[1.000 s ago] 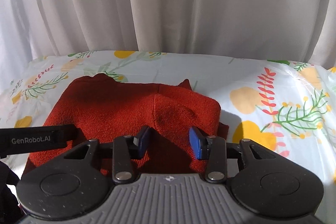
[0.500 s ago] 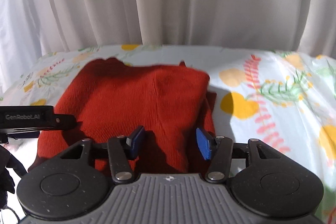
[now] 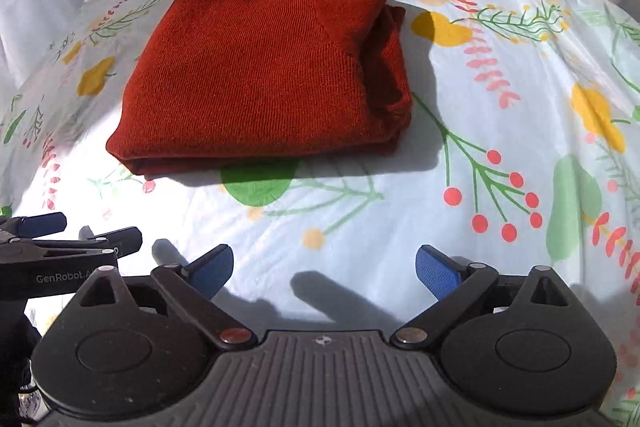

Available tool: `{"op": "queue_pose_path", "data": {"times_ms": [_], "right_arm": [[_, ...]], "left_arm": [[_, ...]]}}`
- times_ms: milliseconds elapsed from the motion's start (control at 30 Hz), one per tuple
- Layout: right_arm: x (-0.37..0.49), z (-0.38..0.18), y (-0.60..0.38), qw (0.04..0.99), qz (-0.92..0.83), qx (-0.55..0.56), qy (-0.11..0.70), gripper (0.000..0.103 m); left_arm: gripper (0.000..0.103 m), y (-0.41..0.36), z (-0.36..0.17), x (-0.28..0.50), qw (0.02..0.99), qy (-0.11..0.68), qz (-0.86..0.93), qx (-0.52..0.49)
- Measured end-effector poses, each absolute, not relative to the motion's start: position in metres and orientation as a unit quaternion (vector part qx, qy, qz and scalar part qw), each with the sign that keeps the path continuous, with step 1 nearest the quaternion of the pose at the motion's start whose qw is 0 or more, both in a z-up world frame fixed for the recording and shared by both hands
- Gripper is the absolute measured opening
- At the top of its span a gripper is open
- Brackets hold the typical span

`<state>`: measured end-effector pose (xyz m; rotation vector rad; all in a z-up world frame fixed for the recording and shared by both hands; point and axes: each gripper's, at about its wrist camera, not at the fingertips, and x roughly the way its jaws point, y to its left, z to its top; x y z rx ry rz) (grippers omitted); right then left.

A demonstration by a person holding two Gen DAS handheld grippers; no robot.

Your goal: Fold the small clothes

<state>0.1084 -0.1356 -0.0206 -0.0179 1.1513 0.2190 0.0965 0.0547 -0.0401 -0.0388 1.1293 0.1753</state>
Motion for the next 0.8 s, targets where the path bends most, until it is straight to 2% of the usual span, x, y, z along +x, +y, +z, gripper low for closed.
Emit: {"op": "queue_pose_path", "data": {"times_ms": [133,300,800], "right_arm": [[0.113,-0.007,-0.13,0.844,0.077,-0.019,0.53,0.099],[0.122,0.0,-0.124,0.842,0.063,-0.045,0.533,0.099],[0.132,-0.003,-0.122,0.834,0.044,-0.027,0.549,0.099]], "left_arm": [[0.103,0.056,-0.029,0.104,0.843,0.533,0.068,-0.032],[0.103,0.043,-0.017,0.11,0.848,0.524,0.072,0.002],[0.103,0.042,-0.025,0.122,0.833,0.55,0.068,-0.002]]}}
